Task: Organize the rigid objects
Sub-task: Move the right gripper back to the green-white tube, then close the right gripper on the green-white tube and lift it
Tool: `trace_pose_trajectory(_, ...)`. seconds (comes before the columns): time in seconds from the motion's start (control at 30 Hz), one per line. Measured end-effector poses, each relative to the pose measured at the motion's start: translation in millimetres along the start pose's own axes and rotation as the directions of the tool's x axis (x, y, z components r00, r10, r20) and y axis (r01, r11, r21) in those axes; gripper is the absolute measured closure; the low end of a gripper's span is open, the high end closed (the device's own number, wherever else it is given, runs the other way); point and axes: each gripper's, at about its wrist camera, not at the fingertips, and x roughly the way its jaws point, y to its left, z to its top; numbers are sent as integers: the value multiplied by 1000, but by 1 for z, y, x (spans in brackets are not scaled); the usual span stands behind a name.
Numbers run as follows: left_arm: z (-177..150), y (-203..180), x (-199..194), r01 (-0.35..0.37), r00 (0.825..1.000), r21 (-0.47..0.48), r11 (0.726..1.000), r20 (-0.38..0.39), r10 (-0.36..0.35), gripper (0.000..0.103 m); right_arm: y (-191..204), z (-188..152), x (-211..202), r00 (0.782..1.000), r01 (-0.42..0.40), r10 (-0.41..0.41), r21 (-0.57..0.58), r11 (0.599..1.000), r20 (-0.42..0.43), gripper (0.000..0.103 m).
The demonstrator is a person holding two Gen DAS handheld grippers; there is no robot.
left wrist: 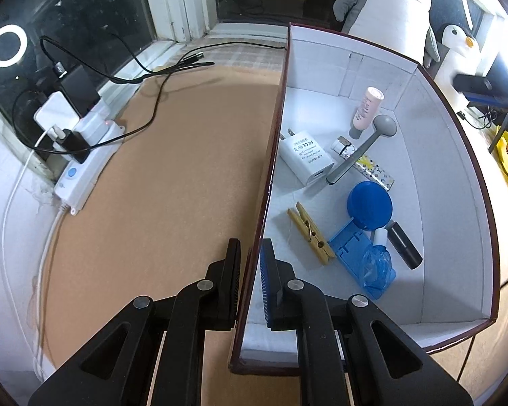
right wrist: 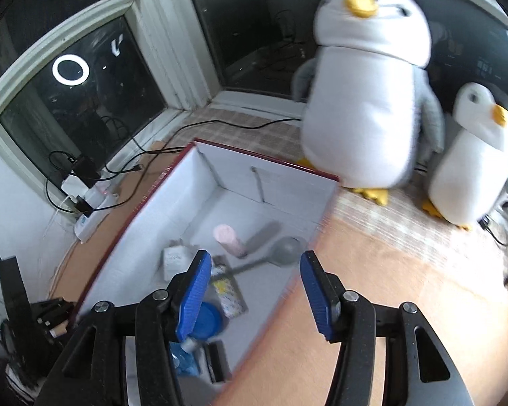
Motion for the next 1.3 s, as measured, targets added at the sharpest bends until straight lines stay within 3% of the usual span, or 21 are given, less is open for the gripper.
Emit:
trace_pose_trajectory(0.17,-2,0,-6,-8,1000,0,1000,5,8,92,-27,-24,-13,1000,30,-30,43,999,2,52)
trace_pose_trajectory(0.27,-4,-1,-10,-9,1000,-2,1000,7,9,85,-41,-36,-17,999,46,-46,66,997,0,52)
trace_pose_trajectory(0.53,-8,-3,-21,-20,1000,-6,1000,18,20,85,-78,-70,-28,993,119,-120,107,987,-4,51)
trace_pose_trajectory(0.63,-10,-3,-25,-23,999,-10,1000,24,24,74,-91,-83,-30,990,143,-142,121,982,-11,50)
trace_pose_trajectory(0.8,-11,-2,-29,-31,999,-19,999,29,32,73,-112,-103,-30,984,180,-177,146,973,-32,49)
trace_pose_trajectory(1.07,-12,-5,-32,-44,999,-14,999,27,44,72,-137,-118,-25,975,220,-212,160,962,-66,48)
trace_pose_trajectory(1.3,-10,-6,-31,-57,998,-16,998,19,58,72,-140,-115,-1,968,236,-226,87,968,-107,48)
